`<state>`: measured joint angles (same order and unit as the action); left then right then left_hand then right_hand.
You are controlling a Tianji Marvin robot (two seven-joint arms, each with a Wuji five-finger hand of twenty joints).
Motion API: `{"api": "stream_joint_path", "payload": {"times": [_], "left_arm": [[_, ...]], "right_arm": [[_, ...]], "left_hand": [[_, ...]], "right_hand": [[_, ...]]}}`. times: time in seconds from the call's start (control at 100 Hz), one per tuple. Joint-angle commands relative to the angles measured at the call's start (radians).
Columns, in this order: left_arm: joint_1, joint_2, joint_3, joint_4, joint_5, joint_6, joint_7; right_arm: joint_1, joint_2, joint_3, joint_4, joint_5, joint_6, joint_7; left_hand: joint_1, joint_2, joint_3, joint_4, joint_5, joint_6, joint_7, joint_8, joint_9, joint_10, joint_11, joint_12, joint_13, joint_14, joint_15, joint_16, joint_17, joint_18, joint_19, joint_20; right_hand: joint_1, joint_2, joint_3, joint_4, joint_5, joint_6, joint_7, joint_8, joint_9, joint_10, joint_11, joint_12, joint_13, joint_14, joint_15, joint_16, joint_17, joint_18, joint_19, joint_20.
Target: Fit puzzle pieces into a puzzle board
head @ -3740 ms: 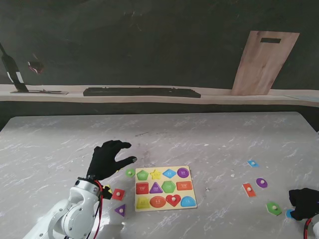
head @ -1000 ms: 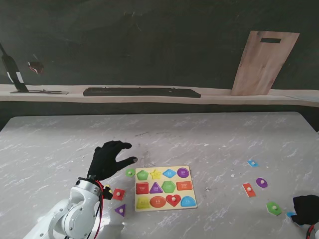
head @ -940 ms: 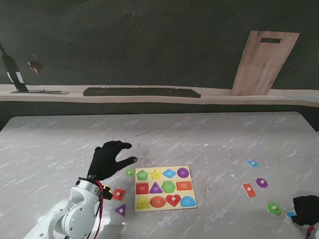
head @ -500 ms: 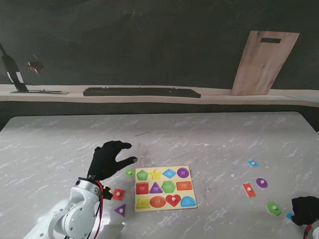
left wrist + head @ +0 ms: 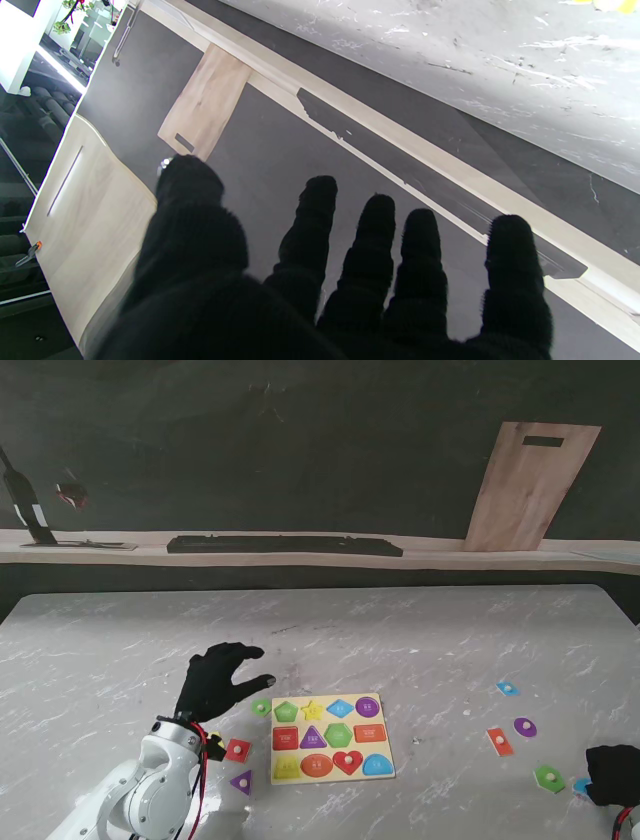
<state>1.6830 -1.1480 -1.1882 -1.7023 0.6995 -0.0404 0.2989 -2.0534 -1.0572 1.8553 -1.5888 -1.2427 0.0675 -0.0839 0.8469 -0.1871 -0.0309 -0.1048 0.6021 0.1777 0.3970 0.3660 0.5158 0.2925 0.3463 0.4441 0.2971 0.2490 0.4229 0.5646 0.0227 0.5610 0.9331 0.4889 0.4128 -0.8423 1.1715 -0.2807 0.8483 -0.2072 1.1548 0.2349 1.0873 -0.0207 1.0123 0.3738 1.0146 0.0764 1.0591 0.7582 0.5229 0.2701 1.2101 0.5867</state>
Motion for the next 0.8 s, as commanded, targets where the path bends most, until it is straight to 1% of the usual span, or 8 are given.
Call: {"api": "stream_joint_path", "payload": {"times": [0.0, 0.14, 0.29, 0.41, 0.56, 0.79], "left_arm": [[0.003, 0.000, 0.000, -0.007, -0.002, 0.000, 0.001], [0.004, 0.000, -0.001, -0.008, -0.004, -0.002, 0.002], [0.006, -0.001, -0.006, -0.010, -0.008, -0.006, 0.005], [0.011, -0.002, -0.014, -0.012, -0.012, -0.012, 0.010], [0.019, -0.003, -0.025, -0.015, -0.019, -0.019, 0.013], [0.024, -0.004, -0.037, -0.018, -0.056, -0.044, -0.008]], "right_arm": [[-0.018, -0.004, 0.002, -0.044, -0.021, -0.024, -0.020], [-0.018, -0.006, -0.005, -0.088, -0.034, -0.090, -0.080], [0.022, 0.000, -0.058, -0.115, -0.048, -0.173, -0.116], [0.078, 0.010, -0.126, -0.119, -0.062, -0.237, -0.121], [0.166, 0.023, -0.230, -0.104, -0.070, -0.301, -0.115], [0.297, 0.032, -0.389, -0.068, -0.035, -0.378, -0.083]], "left_hand": [[0.014, 0.025, -0.010, 0.029, 0.001, 0.001, -0.018, -0.002, 0.001, 0.011, -0.023, -0.002, 0.005, 0.018, -0.017, 0.001, -0.010, -0.163, 0.007, -0.006], [0.014, 0.026, -0.010, 0.029, 0.000, 0.001, -0.018, -0.003, 0.000, 0.009, -0.023, -0.002, 0.006, 0.016, -0.017, 0.001, -0.008, -0.163, 0.008, -0.006], [0.013, 0.025, -0.010, 0.029, 0.001, 0.000, -0.018, -0.003, 0.002, 0.011, -0.023, -0.002, 0.006, 0.017, -0.017, 0.001, -0.009, -0.164, 0.008, -0.006], [0.013, 0.025, -0.010, 0.029, 0.000, 0.000, -0.018, -0.003, 0.003, 0.009, -0.023, -0.002, 0.008, 0.017, -0.017, 0.001, -0.009, -0.164, 0.008, -0.006], [0.013, 0.025, -0.010, 0.029, 0.000, -0.001, -0.020, -0.004, 0.006, 0.010, -0.022, -0.002, 0.010, 0.018, -0.016, 0.001, -0.009, -0.163, 0.007, -0.006], [0.010, 0.025, -0.010, 0.029, -0.007, -0.005, -0.026, -0.006, 0.009, 0.006, -0.028, -0.004, 0.015, 0.014, -0.021, -0.001, -0.009, -0.163, 0.007, -0.006]], "right_hand": [[0.049, -0.007, 0.069, 0.036, 0.057, -0.035, 0.037, -0.005, 0.040, 0.037, 0.029, -0.007, 0.037, 0.013, 0.034, 0.008, 0.008, 0.039, 0.039, 0.024], [0.048, -0.007, 0.068, 0.034, 0.056, -0.040, 0.037, -0.004, 0.041, 0.037, 0.031, -0.007, 0.040, 0.011, 0.038, 0.009, 0.013, 0.038, 0.044, 0.025], [0.046, -0.001, 0.066, 0.031, 0.054, -0.048, 0.036, -0.002, 0.040, 0.032, 0.032, -0.007, 0.041, 0.007, 0.040, 0.009, 0.015, 0.034, 0.048, 0.026], [0.044, 0.010, 0.061, 0.027, 0.046, -0.063, 0.034, 0.004, 0.032, 0.024, 0.030, -0.007, 0.037, -0.001, 0.037, 0.007, 0.014, 0.026, 0.047, 0.024], [0.041, 0.020, 0.056, 0.026, 0.037, -0.082, 0.033, 0.011, 0.024, 0.014, 0.028, -0.007, 0.031, -0.008, 0.032, 0.005, 0.014, 0.020, 0.046, 0.022], [0.040, 0.030, 0.050, 0.026, 0.028, -0.094, 0.033, 0.018, 0.019, 0.006, 0.026, -0.005, 0.028, -0.012, 0.029, 0.005, 0.012, 0.014, 0.042, 0.019]]}}
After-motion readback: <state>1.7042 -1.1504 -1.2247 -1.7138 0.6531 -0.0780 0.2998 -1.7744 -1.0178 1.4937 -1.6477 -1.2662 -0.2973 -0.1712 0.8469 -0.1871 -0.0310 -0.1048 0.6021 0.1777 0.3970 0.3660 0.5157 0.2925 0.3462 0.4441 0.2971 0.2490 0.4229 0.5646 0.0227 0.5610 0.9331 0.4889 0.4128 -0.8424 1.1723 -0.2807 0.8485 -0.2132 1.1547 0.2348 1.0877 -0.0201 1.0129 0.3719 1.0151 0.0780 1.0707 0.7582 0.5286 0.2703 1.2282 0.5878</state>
